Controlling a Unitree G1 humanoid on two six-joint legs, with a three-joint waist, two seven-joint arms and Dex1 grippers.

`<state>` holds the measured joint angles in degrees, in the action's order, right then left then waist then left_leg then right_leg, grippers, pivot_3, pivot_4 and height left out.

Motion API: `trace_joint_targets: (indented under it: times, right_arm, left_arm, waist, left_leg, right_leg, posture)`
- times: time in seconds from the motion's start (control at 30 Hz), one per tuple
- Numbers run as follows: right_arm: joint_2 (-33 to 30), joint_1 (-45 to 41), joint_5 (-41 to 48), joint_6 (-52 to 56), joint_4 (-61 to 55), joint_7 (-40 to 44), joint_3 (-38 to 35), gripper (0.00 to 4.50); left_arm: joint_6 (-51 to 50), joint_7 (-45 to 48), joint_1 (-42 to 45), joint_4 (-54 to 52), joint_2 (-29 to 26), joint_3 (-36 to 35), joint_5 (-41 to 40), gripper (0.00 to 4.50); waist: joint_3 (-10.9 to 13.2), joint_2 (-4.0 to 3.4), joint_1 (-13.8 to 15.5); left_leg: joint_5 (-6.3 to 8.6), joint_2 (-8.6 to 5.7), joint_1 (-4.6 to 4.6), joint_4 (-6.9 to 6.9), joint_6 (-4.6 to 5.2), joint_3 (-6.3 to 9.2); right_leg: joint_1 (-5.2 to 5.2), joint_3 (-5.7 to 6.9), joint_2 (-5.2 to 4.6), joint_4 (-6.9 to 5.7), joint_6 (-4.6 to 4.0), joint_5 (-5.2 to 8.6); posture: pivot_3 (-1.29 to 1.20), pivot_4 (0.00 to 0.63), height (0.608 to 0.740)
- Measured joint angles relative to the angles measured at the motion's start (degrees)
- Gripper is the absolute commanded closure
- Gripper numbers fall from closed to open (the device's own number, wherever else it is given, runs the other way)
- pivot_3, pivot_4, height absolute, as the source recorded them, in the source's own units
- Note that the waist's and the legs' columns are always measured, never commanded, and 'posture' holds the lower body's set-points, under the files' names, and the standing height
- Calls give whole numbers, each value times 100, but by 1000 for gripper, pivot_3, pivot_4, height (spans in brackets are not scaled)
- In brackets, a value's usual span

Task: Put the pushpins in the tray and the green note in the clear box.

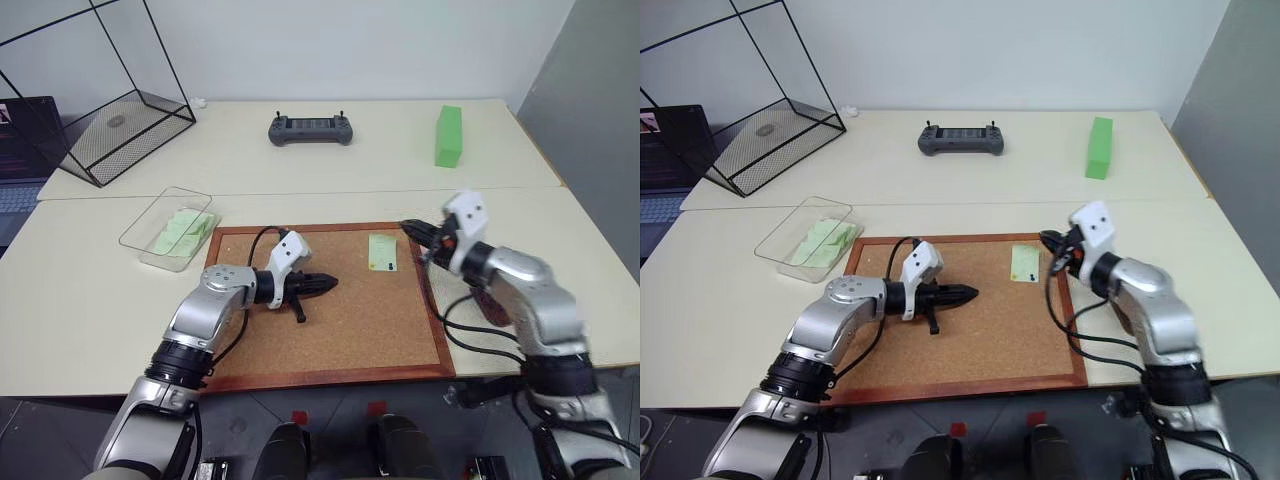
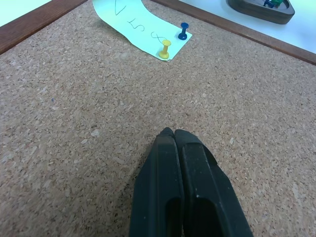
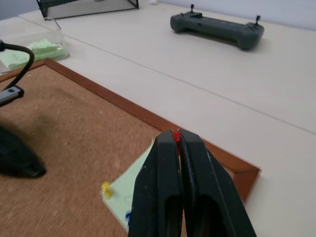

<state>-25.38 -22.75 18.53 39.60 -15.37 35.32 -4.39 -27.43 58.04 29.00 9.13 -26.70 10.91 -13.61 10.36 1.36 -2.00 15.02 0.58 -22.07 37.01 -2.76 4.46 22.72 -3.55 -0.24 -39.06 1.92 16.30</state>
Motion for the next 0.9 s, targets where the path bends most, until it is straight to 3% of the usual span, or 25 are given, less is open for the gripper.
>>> trace_joint_targets:
  times: [0.13, 0.37, 0.8, 0.9]
  right_arm:
    - [-402, 871, 151, 715, -869, -320, -551, 4494]
    - [-593, 1868, 19, 856, -1116, -803, -1155, 4494]
    - [-295, 2382, 63, 715, -869, -1292, -1564, 4494]
    - [-299, 2356, 65, 691, -714, -1292, -1578, 3906]
  left_arm:
    - [-13, 10, -20, -19, 12, 17, -2, 4500]
    - [-57, 21, -28, -25, -18, 9, 1, 4500]
    - [-56, 87, -13, -18, -11, 44, 8, 4500]
    - [-41, 111, -3, 0, -11, 46, 17, 4500]
  waist:
    - [0, 0, 20]
    - [-2, -3, 10]
    - [-3, -4, 16]
    - [-3, -4, 16]
  left_leg:
    - [0, -3, 2, 0, 0, -8]
    - [0, -6, 17, 1, 0, -29]
    - [0, -8, 19, 1, 0, -30]
    - [0, -8, 19, 1, 0, -30]
  right_leg:
    - [-9, 9, 1, 6, 1, 1]
    - [-17, -4, 7, 3, 3, 2]
    - [-22, -4, 8, 6, 3, 2]
    - [-22, -3, 8, 6, 3, 2]
  posture:
    - [0, 150, 740]
    - [0, 150, 740]
    - [0, 150, 740]
    - [0, 150, 740]
